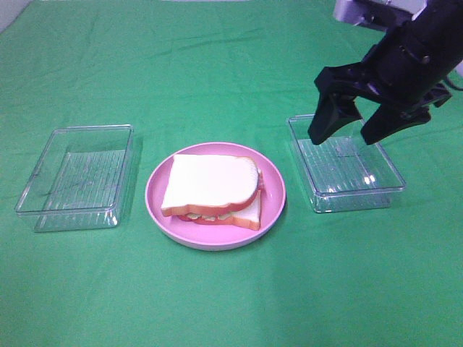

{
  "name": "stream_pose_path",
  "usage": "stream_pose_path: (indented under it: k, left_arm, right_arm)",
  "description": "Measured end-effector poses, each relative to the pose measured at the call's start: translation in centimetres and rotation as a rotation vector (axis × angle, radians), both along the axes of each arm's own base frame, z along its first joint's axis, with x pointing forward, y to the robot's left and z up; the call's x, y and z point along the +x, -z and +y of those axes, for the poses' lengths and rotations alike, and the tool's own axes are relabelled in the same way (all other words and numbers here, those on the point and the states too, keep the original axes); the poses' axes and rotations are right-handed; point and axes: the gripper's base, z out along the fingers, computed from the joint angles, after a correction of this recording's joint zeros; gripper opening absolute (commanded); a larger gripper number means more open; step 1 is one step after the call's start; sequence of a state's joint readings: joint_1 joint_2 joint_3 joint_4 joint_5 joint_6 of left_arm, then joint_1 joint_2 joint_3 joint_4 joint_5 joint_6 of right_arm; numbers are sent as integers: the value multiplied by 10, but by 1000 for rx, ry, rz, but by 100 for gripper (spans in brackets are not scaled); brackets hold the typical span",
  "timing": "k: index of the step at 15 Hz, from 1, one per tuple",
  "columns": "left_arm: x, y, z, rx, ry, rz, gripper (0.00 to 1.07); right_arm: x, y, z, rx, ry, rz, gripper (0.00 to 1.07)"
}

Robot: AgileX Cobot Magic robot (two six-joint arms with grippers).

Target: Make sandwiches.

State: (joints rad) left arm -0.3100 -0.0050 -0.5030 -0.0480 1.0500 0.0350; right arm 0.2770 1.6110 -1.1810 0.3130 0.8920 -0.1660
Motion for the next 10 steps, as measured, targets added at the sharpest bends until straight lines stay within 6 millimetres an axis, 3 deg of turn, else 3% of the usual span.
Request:
stream_pose_path:
  k: [1,3,4,7,9,10]
  left_arm:
    - [0,0,0,0,0,0,93]
    - [0,0,0,0,0,0,93]
    - [0,0,0,0,0,0,93]
    - [0,0,0,0,0,0,93]
    - [0,0,-1,7,12,-3,93]
    - [0,0,-1,6,15,-3,93]
  right_arm:
    - [-22,-17,-8,-29,-25,-5,76]
    - [-32,-22,-12,-33,-29,-16,76]
    - [-61,-30,-21,-38,-34,-39,76]
    - [-127,-32,-43,-68,-50,-89,76]
    - [-170,-23,-56,-79,-55,-126,76]
    - [-178,-22,-59,-76,-54,-144,76]
